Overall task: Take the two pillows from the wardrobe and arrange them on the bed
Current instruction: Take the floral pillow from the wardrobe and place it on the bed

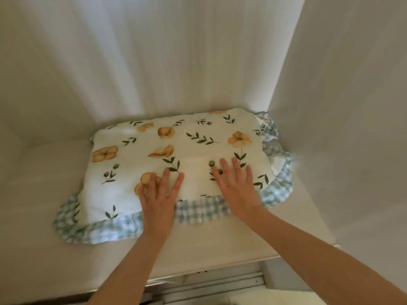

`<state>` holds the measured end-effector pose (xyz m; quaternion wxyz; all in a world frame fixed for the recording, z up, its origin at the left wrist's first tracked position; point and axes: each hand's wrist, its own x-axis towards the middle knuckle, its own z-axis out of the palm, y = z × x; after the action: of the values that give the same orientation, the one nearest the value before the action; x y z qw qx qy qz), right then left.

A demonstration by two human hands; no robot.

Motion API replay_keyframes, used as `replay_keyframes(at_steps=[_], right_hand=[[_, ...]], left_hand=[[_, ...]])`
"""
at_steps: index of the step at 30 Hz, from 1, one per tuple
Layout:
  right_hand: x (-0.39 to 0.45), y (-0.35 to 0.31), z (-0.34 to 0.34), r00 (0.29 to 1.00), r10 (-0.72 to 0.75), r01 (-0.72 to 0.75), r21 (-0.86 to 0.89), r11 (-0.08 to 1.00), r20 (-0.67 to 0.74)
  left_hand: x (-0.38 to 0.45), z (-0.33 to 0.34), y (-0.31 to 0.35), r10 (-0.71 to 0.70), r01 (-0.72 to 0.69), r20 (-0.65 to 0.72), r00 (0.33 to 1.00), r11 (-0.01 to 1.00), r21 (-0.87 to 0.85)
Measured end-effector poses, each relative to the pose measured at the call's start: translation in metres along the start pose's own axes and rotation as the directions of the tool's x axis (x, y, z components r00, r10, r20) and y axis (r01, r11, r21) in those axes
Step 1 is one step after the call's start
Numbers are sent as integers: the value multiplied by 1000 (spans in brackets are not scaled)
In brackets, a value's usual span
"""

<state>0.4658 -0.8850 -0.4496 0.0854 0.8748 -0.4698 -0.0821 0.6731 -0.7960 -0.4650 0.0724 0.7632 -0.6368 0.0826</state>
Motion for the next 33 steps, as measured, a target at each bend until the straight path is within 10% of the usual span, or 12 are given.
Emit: replay_keyframes(at_steps=[12,23,29,33], right_hand=[[6,26,-17,973,-185,187,0,982,-135],[-140,-26,-41,997,-62,68,200,977,-35],[-173,-33,-61,920,-379,390,345,853,-103],[-124,4,-65,980,-156,199,483,853,-127]], left_hand=[[-3,-12,21,-173,163,-54,983,974,-158],[-98,-36,76,-479,416,118,870,584,-697],[-138,-52,91,-623,518,207,754,371,-771],[-148,-54,93,-609,560,304,733,286,-778]])
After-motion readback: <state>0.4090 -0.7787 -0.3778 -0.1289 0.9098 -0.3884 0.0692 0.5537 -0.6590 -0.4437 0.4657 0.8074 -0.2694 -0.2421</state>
